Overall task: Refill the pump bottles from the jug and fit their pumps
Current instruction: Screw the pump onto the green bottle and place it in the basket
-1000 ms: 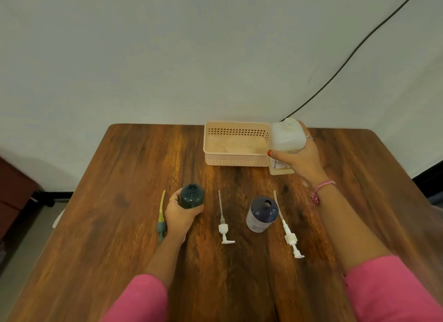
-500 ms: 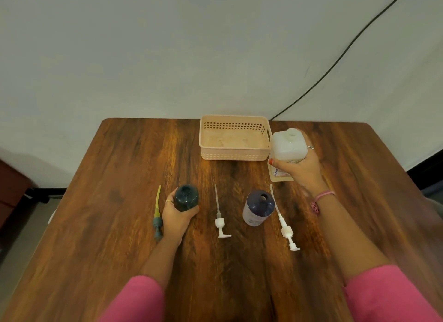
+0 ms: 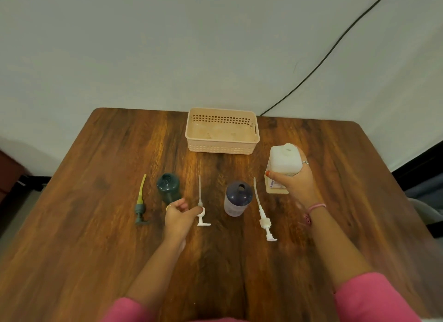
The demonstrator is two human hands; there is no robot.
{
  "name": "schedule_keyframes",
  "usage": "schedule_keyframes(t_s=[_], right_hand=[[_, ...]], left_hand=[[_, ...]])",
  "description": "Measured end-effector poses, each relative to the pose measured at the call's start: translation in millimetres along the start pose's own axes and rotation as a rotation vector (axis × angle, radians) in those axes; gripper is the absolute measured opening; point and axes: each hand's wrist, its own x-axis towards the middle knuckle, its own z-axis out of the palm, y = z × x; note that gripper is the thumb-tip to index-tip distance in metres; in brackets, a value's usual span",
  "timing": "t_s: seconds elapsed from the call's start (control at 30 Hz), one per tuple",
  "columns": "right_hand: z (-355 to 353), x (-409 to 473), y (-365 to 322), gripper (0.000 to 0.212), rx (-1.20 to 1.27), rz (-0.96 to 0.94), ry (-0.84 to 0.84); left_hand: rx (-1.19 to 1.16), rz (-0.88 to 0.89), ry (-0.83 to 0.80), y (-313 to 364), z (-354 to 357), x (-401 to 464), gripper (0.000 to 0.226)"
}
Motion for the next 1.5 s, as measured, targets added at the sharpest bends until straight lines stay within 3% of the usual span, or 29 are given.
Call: schedule_keyframes(t_s=[0.2,0.47,0.73,1.1,1.3,1.5], right_hand=[[-27.2,-6.9,24.9,0.09,-0.018,0.057,-0.01],[-59.8,-21.4,64.9,0.091,-0.041,0.069,-0.048],[-74.0,-34.4,95.5,0.092,-0.001,0.096,-0.074],[-85.0,-35.8,92.5,0.106,-0.024,0.07,-0.084],[-94.1,-46.3,56.2,0.091,-0.078,-0.082,0.016],[-61.8,-60.6,27.7,0.052,-0.157,-0.237,-0.025]], left_hand=[[0.048,0.136,-0.068,4.8,39.9,-32.9,0.061],[0.004,0.095,0.049,-3.3,67.4,-55.4,0.046],[-0.008,0.088,0.068,-16.1,77.9,-59.7,0.028],[0.003,0.094,0.096,-15.9,76.5,-57.8,0.027],[0.02,0.167,0.135,-11.6,57.7,-55.3,0.025],[0.066,0.161,0.223,-20.6,14.0,-42.2,0.026]])
